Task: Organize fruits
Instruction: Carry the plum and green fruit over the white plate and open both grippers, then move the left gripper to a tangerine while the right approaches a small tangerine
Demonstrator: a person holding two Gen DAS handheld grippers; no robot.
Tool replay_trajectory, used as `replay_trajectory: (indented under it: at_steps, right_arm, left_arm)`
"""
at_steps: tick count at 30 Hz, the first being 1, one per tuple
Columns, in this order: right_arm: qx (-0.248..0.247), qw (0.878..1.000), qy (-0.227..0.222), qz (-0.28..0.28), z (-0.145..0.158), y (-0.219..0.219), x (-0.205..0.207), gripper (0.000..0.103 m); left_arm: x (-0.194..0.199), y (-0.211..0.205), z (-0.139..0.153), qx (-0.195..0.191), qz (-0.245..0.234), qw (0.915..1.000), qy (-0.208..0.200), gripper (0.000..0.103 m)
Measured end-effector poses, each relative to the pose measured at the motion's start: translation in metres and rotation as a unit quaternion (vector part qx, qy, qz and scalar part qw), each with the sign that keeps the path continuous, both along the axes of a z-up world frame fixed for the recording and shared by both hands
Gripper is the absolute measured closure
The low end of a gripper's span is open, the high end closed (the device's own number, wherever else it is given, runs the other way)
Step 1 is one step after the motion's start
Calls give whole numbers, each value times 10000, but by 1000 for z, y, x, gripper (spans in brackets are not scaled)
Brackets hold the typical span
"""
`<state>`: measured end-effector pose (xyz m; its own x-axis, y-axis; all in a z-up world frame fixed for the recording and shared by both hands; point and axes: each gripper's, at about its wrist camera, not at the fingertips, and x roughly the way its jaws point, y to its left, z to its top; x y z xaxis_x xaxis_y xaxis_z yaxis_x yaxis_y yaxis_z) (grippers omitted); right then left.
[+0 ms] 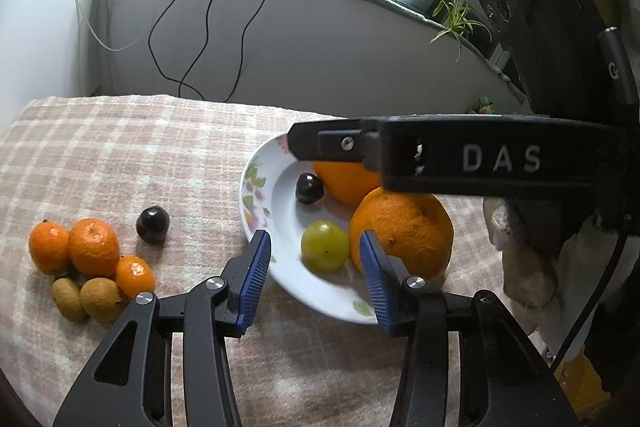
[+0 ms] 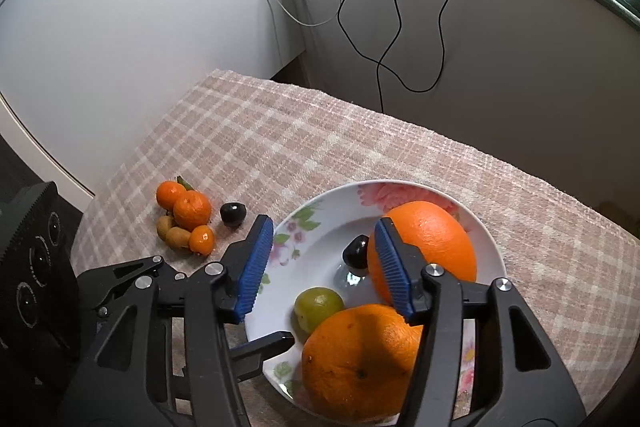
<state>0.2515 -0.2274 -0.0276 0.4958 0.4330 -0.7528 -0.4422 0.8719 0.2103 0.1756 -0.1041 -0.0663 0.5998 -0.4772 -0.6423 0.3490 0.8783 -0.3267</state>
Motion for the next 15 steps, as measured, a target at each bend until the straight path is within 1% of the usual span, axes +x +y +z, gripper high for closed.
replay_trajectory:
  at_steps: [9, 15]
  right_arm:
    - [38, 10000, -79, 27, 9, 6, -12, 47]
    - [135, 9997, -157, 93, 17, 14, -26, 47]
  left_arm:
    - [-11, 18, 7, -75, 116, 9999, -81, 58]
    - [-24, 46, 11, -54, 274, 9995, -148, 58]
